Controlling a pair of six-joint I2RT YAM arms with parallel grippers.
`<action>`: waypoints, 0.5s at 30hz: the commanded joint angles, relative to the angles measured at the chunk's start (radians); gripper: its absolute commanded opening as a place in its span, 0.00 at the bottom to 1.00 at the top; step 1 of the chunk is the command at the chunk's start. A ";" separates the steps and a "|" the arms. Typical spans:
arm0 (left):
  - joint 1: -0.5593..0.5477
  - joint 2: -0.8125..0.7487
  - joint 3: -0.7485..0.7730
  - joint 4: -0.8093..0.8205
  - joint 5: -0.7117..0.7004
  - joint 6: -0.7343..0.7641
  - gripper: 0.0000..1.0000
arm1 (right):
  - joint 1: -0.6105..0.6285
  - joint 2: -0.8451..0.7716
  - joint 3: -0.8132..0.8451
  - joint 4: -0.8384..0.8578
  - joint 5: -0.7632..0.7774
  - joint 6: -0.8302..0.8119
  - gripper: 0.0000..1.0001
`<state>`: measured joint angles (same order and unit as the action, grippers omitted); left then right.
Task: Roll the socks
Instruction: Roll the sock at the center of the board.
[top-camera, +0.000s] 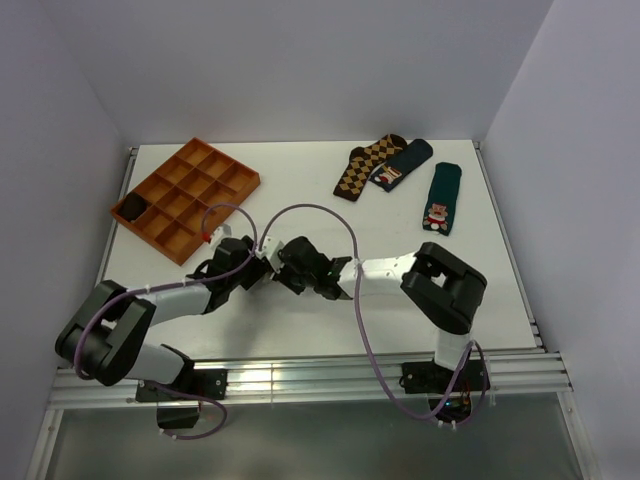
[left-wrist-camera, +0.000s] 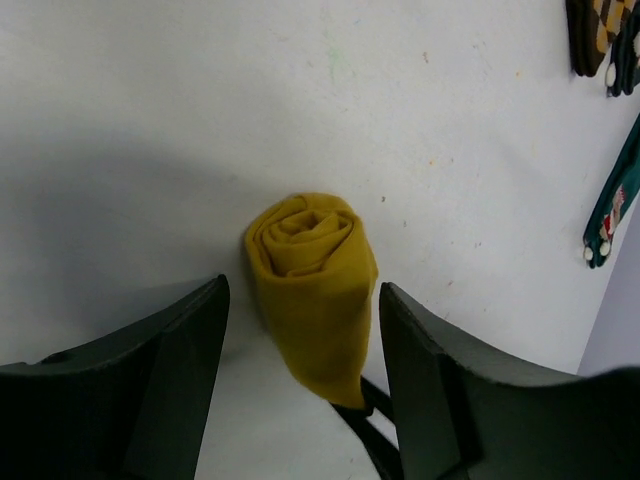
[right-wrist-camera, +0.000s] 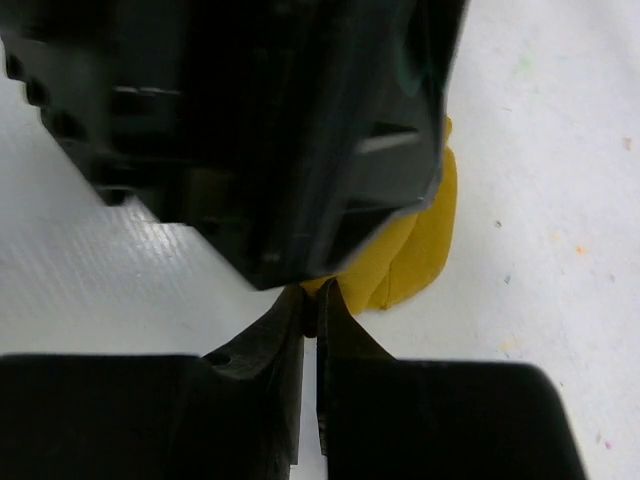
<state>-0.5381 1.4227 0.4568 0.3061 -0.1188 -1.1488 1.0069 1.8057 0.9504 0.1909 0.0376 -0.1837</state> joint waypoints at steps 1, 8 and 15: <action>0.021 -0.080 -0.046 -0.087 0.016 0.047 0.67 | -0.043 0.043 0.080 -0.135 -0.204 0.027 0.00; 0.076 -0.208 -0.128 -0.070 0.028 0.040 0.68 | -0.166 0.073 0.120 -0.209 -0.421 0.119 0.00; 0.099 -0.234 -0.164 -0.001 0.047 0.044 0.69 | -0.238 0.112 0.191 -0.265 -0.623 0.260 0.00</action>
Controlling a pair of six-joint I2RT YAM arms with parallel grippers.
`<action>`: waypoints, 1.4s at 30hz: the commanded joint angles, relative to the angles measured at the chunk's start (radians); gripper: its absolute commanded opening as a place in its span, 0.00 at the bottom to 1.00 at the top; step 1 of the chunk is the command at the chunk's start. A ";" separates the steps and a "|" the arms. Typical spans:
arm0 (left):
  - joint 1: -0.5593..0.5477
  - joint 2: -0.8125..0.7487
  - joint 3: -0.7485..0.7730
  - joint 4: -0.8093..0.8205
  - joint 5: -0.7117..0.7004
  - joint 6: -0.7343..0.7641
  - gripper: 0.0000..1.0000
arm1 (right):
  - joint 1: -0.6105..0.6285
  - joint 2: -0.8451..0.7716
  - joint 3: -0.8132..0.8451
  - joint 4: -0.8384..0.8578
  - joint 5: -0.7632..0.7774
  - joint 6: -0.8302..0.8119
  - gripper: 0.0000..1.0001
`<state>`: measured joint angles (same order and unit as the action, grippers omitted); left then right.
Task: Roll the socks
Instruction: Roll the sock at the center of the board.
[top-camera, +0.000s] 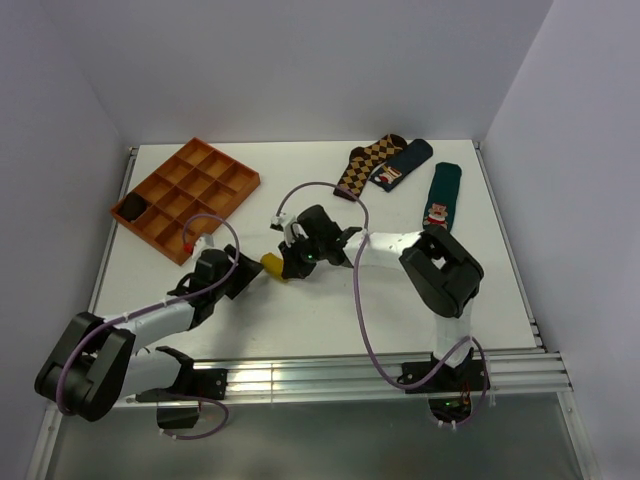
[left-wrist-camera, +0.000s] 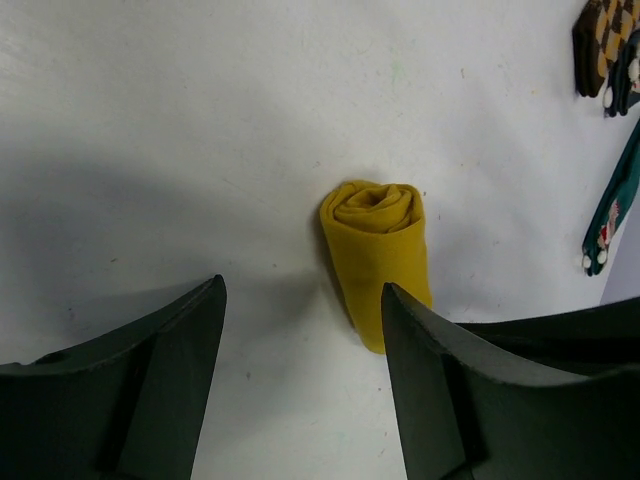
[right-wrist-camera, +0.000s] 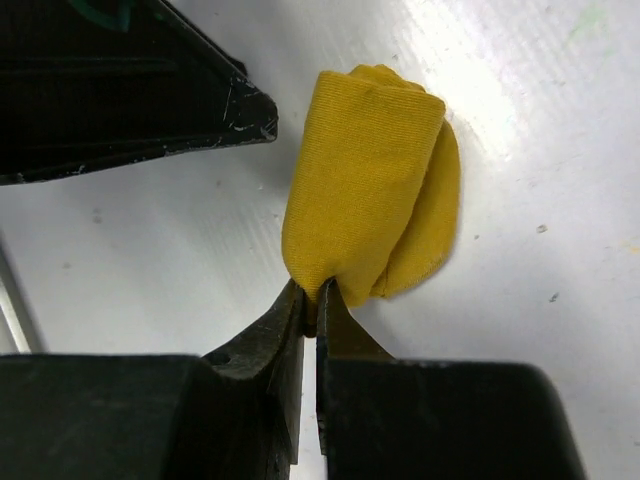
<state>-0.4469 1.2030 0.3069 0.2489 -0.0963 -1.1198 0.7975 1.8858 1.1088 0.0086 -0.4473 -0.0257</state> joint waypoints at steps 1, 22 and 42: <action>0.010 -0.004 -0.018 0.091 0.039 0.015 0.69 | -0.038 0.051 0.055 -0.105 -0.165 0.115 0.00; 0.013 0.142 0.017 0.204 0.101 0.008 0.68 | -0.173 0.216 0.066 0.121 -0.458 0.607 0.00; 0.007 0.225 0.023 0.274 0.101 -0.057 0.66 | -0.199 0.277 -0.085 0.493 -0.476 0.972 0.00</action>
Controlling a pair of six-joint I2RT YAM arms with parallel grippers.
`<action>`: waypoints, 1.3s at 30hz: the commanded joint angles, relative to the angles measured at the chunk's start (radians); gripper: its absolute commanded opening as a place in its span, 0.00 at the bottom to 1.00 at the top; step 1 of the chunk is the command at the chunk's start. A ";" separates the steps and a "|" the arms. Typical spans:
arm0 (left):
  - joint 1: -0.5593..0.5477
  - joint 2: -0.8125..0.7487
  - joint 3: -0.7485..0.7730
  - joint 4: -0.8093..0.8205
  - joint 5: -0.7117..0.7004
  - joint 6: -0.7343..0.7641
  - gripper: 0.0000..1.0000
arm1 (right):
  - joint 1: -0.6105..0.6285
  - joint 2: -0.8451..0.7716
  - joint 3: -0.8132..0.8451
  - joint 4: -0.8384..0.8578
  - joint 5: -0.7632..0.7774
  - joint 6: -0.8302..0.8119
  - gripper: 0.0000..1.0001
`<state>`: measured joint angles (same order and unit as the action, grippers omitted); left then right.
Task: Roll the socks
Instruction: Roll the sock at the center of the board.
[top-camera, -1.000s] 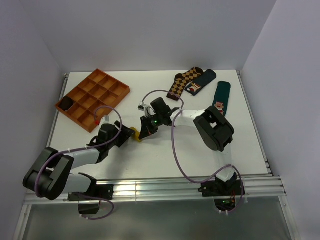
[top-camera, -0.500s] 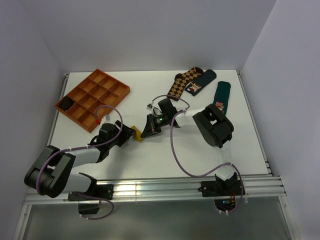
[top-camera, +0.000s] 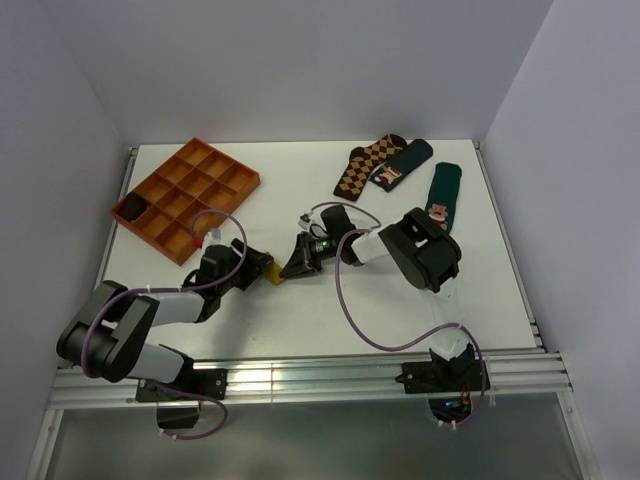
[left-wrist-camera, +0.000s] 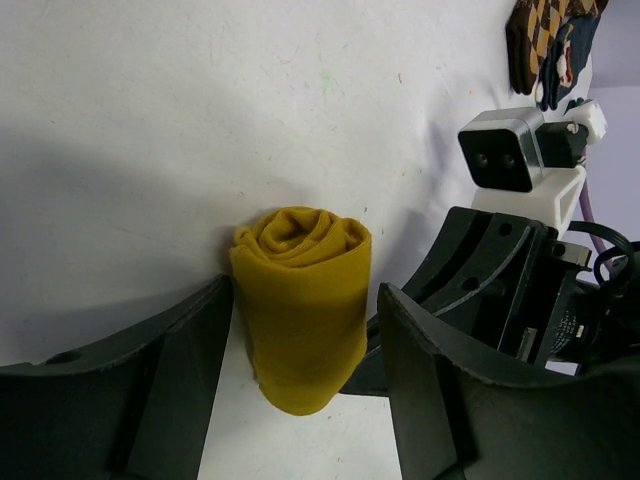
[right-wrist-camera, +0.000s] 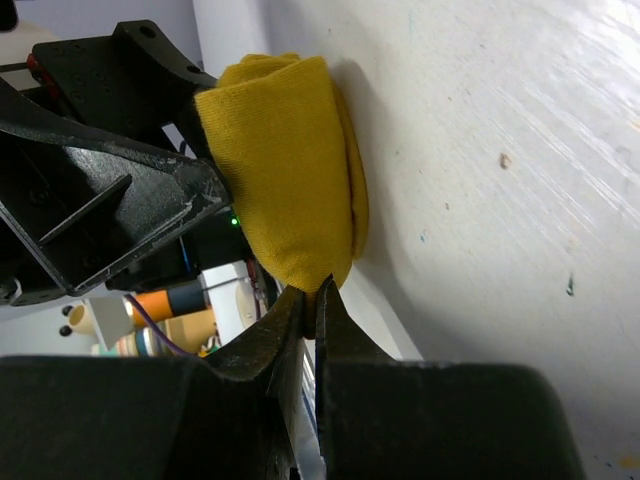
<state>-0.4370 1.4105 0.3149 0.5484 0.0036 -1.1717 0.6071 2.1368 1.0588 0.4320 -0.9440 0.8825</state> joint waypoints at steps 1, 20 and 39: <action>-0.006 0.018 0.016 -0.027 0.001 -0.003 0.66 | -0.012 0.029 -0.040 0.089 0.021 0.072 0.00; -0.066 0.103 0.075 -0.050 0.001 0.021 0.64 | -0.035 0.049 -0.085 0.185 0.040 0.159 0.00; -0.144 0.211 0.248 -0.356 -0.160 0.040 0.56 | -0.033 0.081 -0.097 0.195 0.077 0.168 0.00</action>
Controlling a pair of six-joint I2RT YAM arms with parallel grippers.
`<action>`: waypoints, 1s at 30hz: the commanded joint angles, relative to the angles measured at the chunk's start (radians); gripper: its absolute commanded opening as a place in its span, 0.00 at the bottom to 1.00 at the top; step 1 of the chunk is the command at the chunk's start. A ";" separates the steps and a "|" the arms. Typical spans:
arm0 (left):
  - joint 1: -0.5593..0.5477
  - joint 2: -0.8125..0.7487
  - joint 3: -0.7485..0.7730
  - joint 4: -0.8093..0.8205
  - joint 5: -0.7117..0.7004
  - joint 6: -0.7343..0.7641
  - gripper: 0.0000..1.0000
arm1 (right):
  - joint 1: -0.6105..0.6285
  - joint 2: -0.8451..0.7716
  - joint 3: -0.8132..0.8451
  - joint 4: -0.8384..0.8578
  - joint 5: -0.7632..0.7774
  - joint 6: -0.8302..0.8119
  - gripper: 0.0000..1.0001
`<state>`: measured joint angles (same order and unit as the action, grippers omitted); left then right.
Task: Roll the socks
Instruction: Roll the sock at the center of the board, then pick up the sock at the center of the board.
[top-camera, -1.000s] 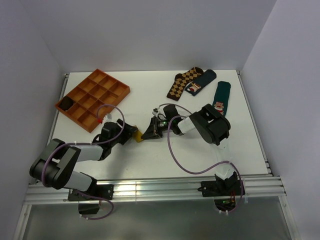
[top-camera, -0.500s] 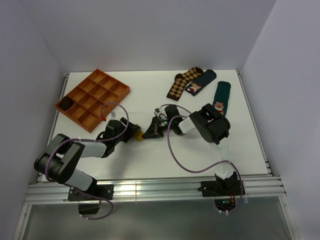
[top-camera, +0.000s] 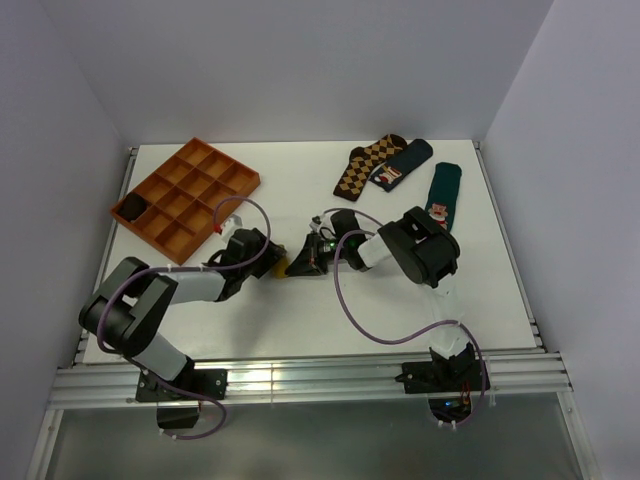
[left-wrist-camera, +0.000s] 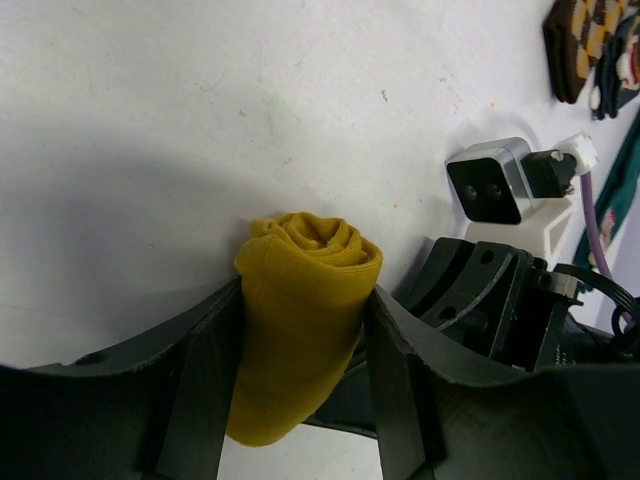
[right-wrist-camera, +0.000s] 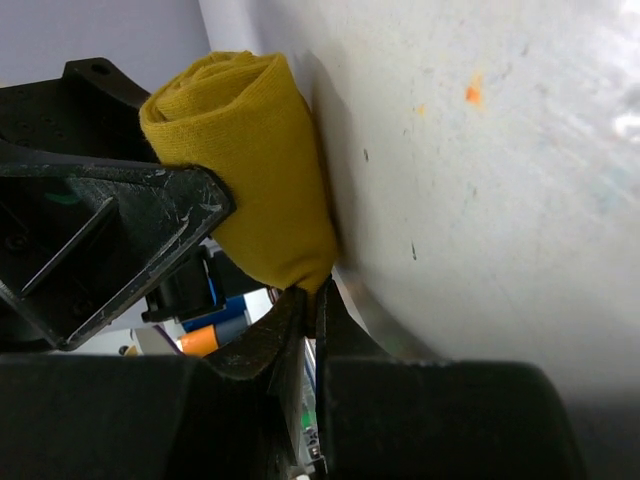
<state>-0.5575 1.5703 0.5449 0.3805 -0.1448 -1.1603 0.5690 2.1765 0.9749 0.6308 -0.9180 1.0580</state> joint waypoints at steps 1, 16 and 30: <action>-0.030 0.056 0.027 -0.207 -0.018 0.034 0.55 | 0.002 0.045 -0.015 0.006 0.053 0.006 0.00; -0.127 0.221 0.237 -0.465 -0.107 0.131 0.41 | -0.032 0.008 -0.053 0.030 0.082 -0.003 0.19; -0.144 0.275 0.378 -0.649 -0.209 0.166 0.00 | -0.096 -0.491 -0.157 -0.593 0.302 -0.519 0.52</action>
<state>-0.6857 1.7828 0.9401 -0.0109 -0.3500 -1.0332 0.4938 1.8706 0.8394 0.3115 -0.7475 0.7769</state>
